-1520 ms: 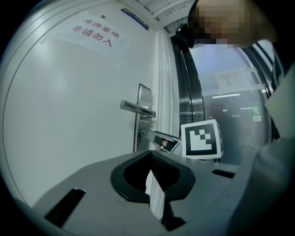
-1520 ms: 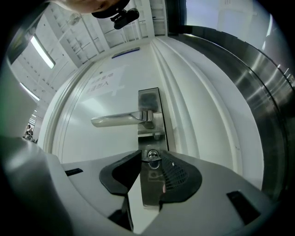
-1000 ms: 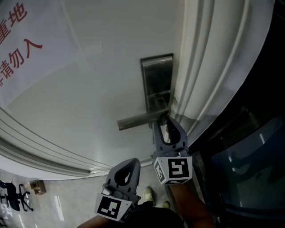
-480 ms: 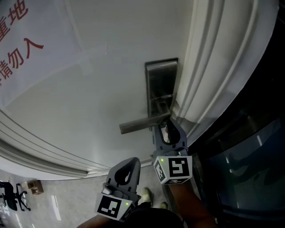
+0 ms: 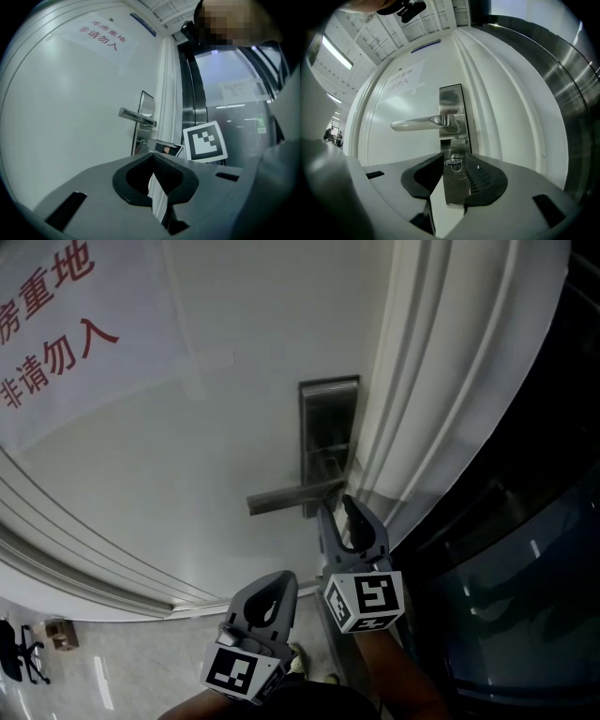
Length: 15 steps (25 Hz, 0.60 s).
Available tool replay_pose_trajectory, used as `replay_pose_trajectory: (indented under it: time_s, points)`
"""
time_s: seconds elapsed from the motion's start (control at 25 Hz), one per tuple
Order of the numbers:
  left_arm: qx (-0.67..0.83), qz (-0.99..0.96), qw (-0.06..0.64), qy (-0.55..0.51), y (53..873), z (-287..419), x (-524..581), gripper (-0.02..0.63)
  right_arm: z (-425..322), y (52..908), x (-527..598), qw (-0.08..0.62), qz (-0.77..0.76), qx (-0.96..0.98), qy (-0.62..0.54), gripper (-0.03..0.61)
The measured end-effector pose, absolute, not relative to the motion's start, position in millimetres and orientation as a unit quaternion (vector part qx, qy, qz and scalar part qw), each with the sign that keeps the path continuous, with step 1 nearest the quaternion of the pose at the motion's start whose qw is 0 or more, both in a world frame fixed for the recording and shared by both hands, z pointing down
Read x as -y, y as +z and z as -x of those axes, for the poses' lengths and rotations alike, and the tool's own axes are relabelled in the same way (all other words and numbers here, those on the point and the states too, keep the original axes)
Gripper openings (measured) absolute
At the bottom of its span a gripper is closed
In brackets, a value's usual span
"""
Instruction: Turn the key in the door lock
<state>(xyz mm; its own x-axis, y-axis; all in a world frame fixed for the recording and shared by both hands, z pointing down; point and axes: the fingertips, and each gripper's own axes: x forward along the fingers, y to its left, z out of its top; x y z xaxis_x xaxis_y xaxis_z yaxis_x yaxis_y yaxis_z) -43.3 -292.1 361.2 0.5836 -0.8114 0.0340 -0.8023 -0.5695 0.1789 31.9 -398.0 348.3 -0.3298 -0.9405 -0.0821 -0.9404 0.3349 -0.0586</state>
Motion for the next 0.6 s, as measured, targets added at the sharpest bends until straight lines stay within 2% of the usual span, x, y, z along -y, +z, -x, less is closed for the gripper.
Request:
replay_pose_trajectory:
  time_s: [0.24,0.4,0.6]
  points:
    - [0.46,-0.883,0.09,-0.04,354.6,35.6,284.2,0.005,-33.7,343.7,369.5,0.035,0.557,-0.83,-0.006,0.131]
    - [0.462,-0.882,0.083,-0.046,348.2,27.7,278.0,0.005,-40.9,333.5,347.3,0.038,0.549,-0.835,-0.004,0.041]
    - [0.458,-0.884,0.073,-0.056,337.8,15.9,265.3,0.005,-46.5,328.9,324.4,0.03,0.543,-0.839,-0.002,0.015]
